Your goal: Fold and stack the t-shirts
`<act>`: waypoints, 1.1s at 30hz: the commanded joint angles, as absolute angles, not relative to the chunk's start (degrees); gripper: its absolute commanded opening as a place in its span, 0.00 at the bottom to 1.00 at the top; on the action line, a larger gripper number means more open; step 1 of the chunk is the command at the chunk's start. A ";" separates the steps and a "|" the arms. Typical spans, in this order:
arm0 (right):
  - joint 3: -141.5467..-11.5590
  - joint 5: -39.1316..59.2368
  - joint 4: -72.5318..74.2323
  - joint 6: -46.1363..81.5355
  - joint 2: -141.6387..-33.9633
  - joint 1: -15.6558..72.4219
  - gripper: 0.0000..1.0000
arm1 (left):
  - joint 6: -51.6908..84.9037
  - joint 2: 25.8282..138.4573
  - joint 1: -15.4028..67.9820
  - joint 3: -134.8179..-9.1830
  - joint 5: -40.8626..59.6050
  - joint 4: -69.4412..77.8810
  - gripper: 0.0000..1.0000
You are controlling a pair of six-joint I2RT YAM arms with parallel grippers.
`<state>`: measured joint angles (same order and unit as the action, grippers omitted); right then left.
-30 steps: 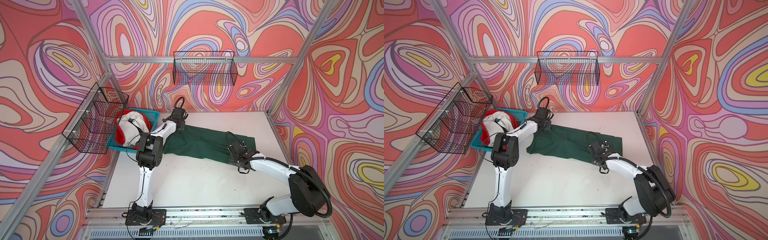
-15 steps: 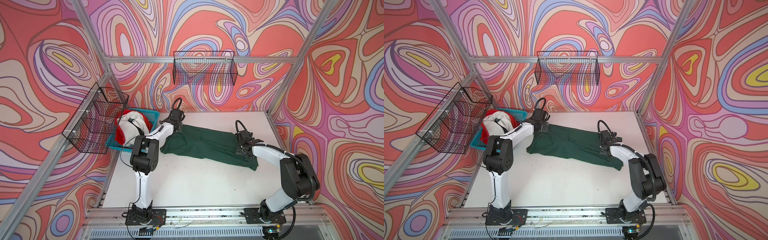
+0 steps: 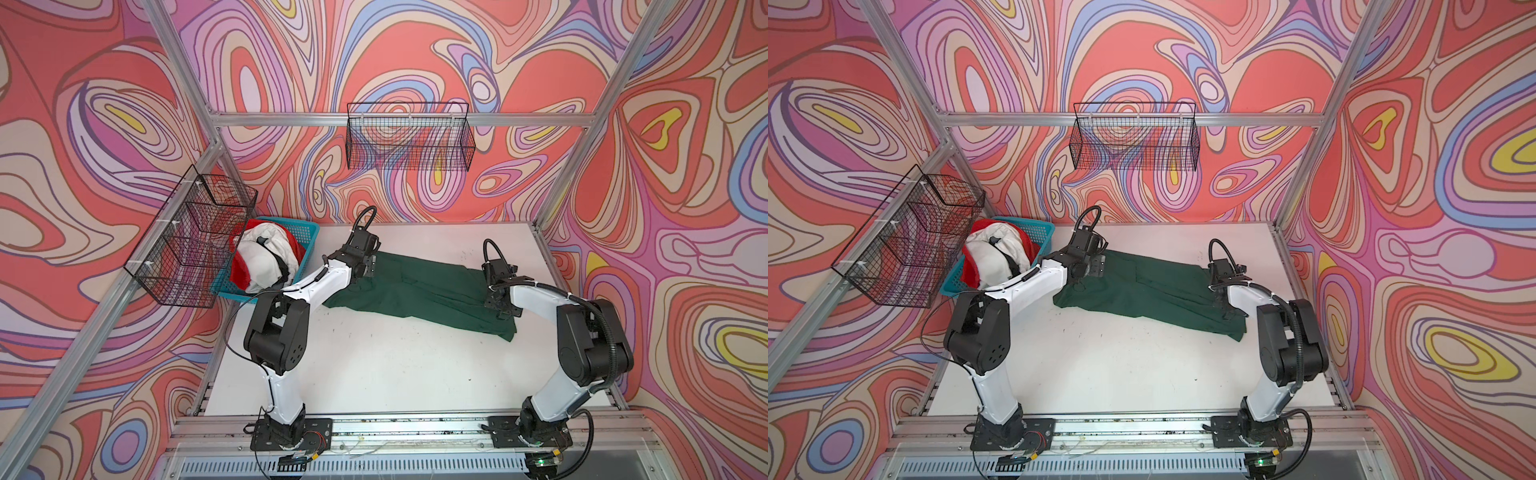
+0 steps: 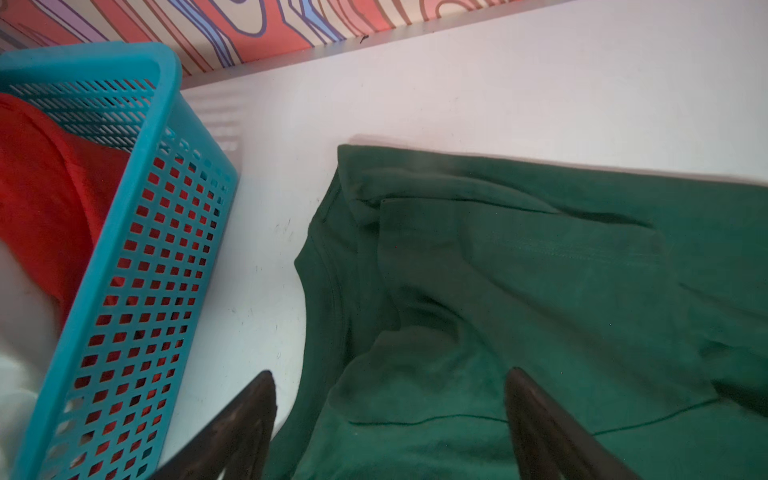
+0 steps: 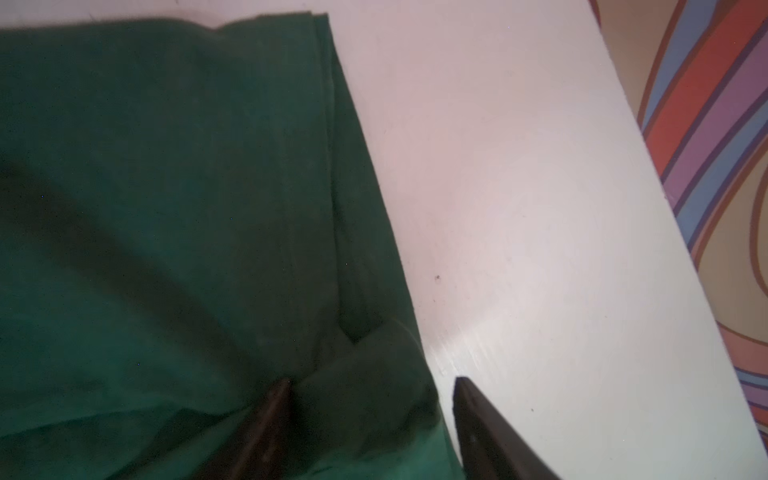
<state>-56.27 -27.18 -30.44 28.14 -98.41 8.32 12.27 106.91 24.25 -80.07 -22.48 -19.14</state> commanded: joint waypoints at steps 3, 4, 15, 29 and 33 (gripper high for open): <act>-56.63 -28.14 -29.47 27.55 -99.76 8.20 0.49 | 12.92 106.72 23.90 -78.98 -24.75 -19.92 0.87; -56.29 -27.71 -28.98 27.76 -99.29 8.17 0.44 | 12.84 106.70 23.89 -78.68 -24.88 -19.82 0.87; -57.55 -31.15 -29.81 27.62 -97.81 8.17 0.00 | 12.23 107.19 23.74 -77.48 -26.73 -19.81 0.87; -65.80 -35.98 -32.59 27.25 -100.54 7.92 0.00 | 16.97 106.19 20.49 -72.58 -24.82 -22.81 0.90; -68.21 -34.21 -32.13 26.73 -104.97 7.00 0.00 | 19.03 109.27 18.83 -75.35 -21.17 -27.01 0.90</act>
<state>-66.96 -33.56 -31.31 27.16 -102.76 7.92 16.23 107.18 19.81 -73.34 -23.73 -22.46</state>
